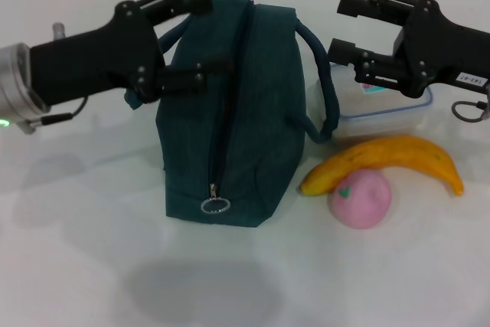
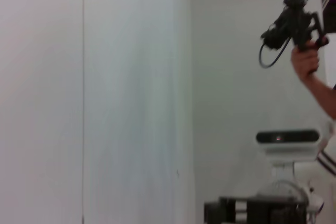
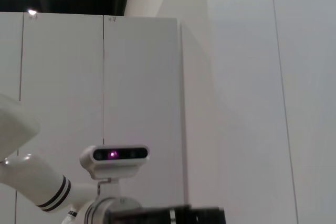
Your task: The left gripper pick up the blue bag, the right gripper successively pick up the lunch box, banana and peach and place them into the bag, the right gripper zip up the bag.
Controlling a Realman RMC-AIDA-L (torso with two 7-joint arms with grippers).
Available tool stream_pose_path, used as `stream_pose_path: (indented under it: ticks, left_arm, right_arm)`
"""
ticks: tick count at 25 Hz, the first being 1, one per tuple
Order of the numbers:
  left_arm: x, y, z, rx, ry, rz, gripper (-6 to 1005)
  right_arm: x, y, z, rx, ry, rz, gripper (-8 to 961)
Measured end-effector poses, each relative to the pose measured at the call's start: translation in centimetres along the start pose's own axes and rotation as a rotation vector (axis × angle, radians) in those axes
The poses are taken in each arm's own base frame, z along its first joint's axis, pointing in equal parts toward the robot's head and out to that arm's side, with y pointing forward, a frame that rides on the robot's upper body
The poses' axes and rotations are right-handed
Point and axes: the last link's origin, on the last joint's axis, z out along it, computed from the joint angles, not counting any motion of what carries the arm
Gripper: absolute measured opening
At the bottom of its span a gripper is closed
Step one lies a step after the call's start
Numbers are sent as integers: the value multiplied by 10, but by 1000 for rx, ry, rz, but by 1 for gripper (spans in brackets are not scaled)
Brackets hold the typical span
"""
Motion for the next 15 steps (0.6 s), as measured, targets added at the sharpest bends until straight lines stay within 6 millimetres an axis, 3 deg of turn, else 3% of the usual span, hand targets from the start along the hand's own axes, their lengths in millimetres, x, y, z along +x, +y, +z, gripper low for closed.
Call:
stream_pose_path:
  ticks: [9, 15]
  left_arm:
    - [10, -2, 4, 22, 82, 9, 871]
    - [24, -29, -5, 104, -27, -158, 870]
  right_arm:
    - [0, -2, 0, 17, -7, 0, 651]
    - [-1, -3, 0, 27, -8, 4, 649]
